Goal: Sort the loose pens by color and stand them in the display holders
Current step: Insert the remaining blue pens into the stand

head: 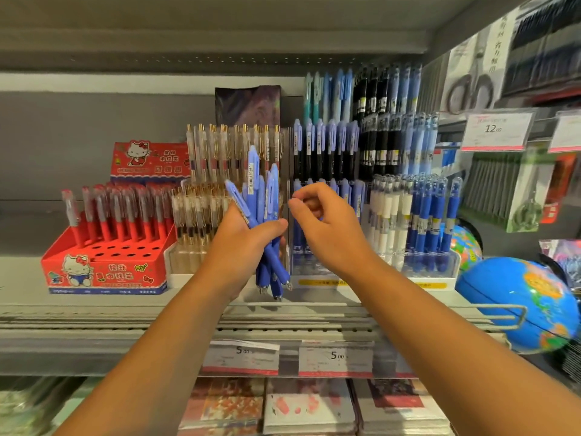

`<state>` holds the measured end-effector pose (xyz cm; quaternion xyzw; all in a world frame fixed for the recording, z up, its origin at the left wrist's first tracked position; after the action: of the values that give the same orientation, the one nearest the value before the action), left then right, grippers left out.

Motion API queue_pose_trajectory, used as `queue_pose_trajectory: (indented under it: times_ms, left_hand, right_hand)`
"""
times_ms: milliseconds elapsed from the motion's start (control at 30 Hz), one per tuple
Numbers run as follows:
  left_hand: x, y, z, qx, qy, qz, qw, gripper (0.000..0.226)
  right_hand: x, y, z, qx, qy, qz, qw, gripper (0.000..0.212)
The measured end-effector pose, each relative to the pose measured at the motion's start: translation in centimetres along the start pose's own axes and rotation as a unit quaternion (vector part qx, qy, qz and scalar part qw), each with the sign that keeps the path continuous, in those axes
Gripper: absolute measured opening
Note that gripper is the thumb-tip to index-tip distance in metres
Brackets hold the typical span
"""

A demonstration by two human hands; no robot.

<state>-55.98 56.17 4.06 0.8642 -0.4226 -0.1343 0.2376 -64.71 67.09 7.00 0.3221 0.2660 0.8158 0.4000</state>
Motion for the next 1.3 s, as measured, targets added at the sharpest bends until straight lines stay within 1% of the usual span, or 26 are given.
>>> queue_pose_trajectory:
  times_ms: [67, 133, 200, 267, 433, 600, 700, 767, 800, 833, 900, 967, 1033, 1100, 1167, 1267, 1300]
  left_hand:
    - [-0.6, -0.2, -0.7, -0.02, -0.011, 0.026, 0.999, 0.037]
    - [-1.3, -0.5, -1.4, -0.038, -0.023, 0.053, 0.998, 0.043]
    - [-1.5, -0.6, -1.7, -0.044, -0.02, 0.063, 0.997, 0.041]
    - [-1.5, -0.5, -1.6, -0.043, -0.021, 0.066, 0.997, 0.036]
    - [-1.5, -0.4, -1.1, -0.03, -0.022, 0.07, 0.997, 0.037]
    - [-0.5, 0.0, -0.1, -0.001, -0.03, 0.02, 0.999, 0.031]
    - [-0.1, 0.2, 0.3, 0.009, -0.013, 0.002, 1.0, 0.03]
    - [0.0, 0.2, 0.4, 0.013, -0.005, -0.006, 1.0, 0.032]
    - [0.1, 0.2, 0.4, 0.014, 0.001, -0.009, 1.0, 0.034]
    - [0.2, 0.2, 0.5, 0.014, 0.005, -0.012, 1.0, 0.037]
    - [0.4, 0.2, 0.6, 0.022, 0.007, -0.018, 1.0, 0.044]
    - [0.5, 0.2, 0.9, 0.03, 0.006, -0.019, 0.999, 0.051]
    - [0.5, 0.2, 1.0, 0.032, 0.005, -0.014, 0.999, 0.055]
    - [0.5, 0.3, 1.1, 0.034, 0.006, -0.008, 0.999, 0.055]
    - [0.5, 0.3, 1.1, 0.035, 0.012, -0.007, 0.999, 0.055]
    - [0.7, 0.3, 1.0, 0.029, 0.032, -0.017, 0.999, 0.055]
    - [0.7, 0.2, 0.9, 0.026, 0.038, -0.021, 0.999, 0.054]
  right_hand:
    - [-1.0, -0.1, 0.5, -0.009, 0.081, 0.044, 0.996, 0.013]
    - [-1.6, 0.0, 0.5, -0.027, 0.124, 0.067, 0.99, 0.022]
    - [-1.5, 0.2, 0.2, -0.047, 0.16, 0.065, 0.984, 0.026]
    - [-1.3, 0.3, -0.1, -0.068, 0.203, 0.058, 0.975, 0.023]
    - [-1.0, 0.4, -0.7, -0.09, 0.264, 0.046, 0.959, 0.017]
    - [-0.2, 0.4, -0.5, -0.082, 0.316, 0.015, 0.945, 0.016]
    - [0.8, 0.5, -0.5, -0.066, 0.295, -0.017, 0.953, 0.033]
    - [1.5, 0.6, -0.2, -0.036, 0.27, -0.031, 0.962, 0.047]
    - [1.8, 0.6, 0.0, -0.019, 0.256, -0.04, 0.966, 0.051]
    - [2.3, 0.7, 0.2, -0.004, 0.236, -0.05, 0.97, 0.05]
    - [3.1, 0.8, 0.3, 0.01, 0.184, -0.079, 0.98, 0.038]
    - [4.0, 0.9, 0.2, 0.021, 0.114, -0.114, 0.987, 0.032]
    - [4.8, 0.9, 0.4, 0.044, 0.059, -0.143, 0.987, 0.025]
    - [5.0, 0.9, 0.7, 0.061, 0.025, -0.149, 0.987, 0.02]
    - [4.8, 1.0, 0.6, 0.064, 0.015, -0.144, 0.987, 0.023]
    - [4.5, 1.0, 0.7, 0.065, 0.054, -0.142, 0.986, 0.039]
    - [4.4, 1.1, 0.7, 0.06, 0.065, -0.141, 0.986, 0.042]
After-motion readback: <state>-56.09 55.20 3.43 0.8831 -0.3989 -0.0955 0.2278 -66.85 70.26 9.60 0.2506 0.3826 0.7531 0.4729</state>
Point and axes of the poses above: each hand's wrist, its own y-axis towards the middle knuckle, its own x-axis out of the back of the hand, z = x × y, the point moved 9 cm from there along y, towards the middle knuckle, and after that the axes turned 1 degree about y, right-handed, at the moved point
